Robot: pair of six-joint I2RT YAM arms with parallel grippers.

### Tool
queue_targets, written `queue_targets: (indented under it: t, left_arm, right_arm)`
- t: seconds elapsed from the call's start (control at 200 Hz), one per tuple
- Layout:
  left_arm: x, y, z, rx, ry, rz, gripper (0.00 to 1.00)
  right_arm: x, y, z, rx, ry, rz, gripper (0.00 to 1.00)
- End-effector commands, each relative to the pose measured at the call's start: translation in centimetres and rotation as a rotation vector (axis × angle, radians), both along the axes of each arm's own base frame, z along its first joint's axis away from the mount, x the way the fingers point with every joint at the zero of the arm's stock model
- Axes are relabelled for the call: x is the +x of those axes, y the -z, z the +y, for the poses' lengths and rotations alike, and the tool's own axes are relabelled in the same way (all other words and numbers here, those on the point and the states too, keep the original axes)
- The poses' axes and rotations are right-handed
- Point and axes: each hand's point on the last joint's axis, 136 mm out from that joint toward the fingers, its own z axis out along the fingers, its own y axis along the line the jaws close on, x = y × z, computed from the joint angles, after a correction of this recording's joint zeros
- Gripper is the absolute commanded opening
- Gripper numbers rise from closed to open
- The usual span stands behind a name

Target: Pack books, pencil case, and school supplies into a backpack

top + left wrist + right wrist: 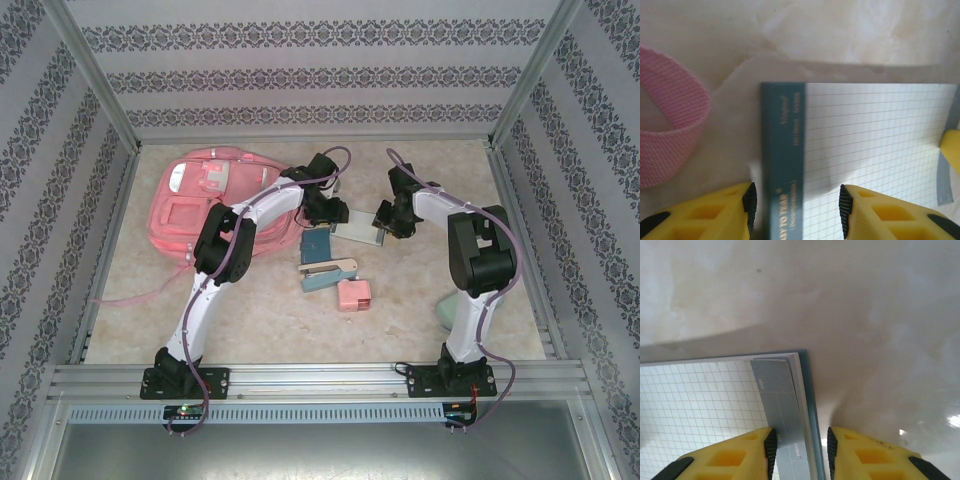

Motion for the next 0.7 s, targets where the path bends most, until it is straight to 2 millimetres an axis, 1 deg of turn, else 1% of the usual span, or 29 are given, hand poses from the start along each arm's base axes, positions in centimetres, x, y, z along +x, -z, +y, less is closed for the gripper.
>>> queue_targets:
  t: [0.0, 0.105, 0.195, 0.25, 0.285, 0.31, 0.395, 0.46, 0.52, 0.58, 0.694]
  left_arm:
    - [-1.1, 0.8, 0.0, -0.038, -0.009, 0.080, 0.49]
    - [-1.4, 0.3, -1.3, -0.120, -0.001, 0.114, 0.48]
    - [-1.4, -1.3, -3.0, -0.277, -0.007, 0.149, 0.45]
    - [-0.8, -3.1, -4.0, -0.411, -0.025, 0.147, 0.44]
    - [-0.3, -4.1, -4.3, -0.490, -0.046, 0.145, 0.44]
    - [0.0, -5.3, -4.5, -0.550, -0.051, 0.133, 0.43]
    - [1.3, -8.1, -4.2, -0.694, -0.089, 0.101, 0.42]
    - [1.9, -9.5, -3.9, -0.758, -0.102, 0.083, 0.41]
    - [2.2, -10.2, -3.8, -0.773, -0.100, 0.070, 0.40]
    - [2.2, -10.4, -3.8, -0.776, -0.090, 0.063, 0.40]
    - [2.0, -9.4, -3.7, -0.756, -0.091, 0.075, 0.40]
  right_arm:
    - [-0.5, 1.7, 3.3, 0.084, -0.051, 0.049, 0.35]
    - [0.2, 1.3, 5.0, 0.129, -0.065, 0.035, 0.35]
    - [0.7, 1.1, 5.6, 0.153, -0.058, 0.030, 0.35]
    - [0.7, 0.9, 5.5, 0.151, -0.058, 0.028, 0.35]
    - [0.8, 0.8, 5.4, 0.146, -0.059, 0.025, 0.35]
    - [0.7, 0.7, 5.4, 0.144, -0.060, 0.023, 0.35]
    - [0.6, 0.7, 4.8, 0.140, -0.052, 0.023, 0.35]
    - [0.5, 0.7, 4.5, 0.139, -0.047, 0.022, 0.35]
    - [0.4, 0.7, 4.3, 0.138, -0.041, 0.022, 0.35]
    - [0.4, 0.6, 4.2, 0.138, -0.039, 0.019, 0.35]
    - [0.4, 0.5, 4.1, 0.137, -0.035, 0.015, 0.35]
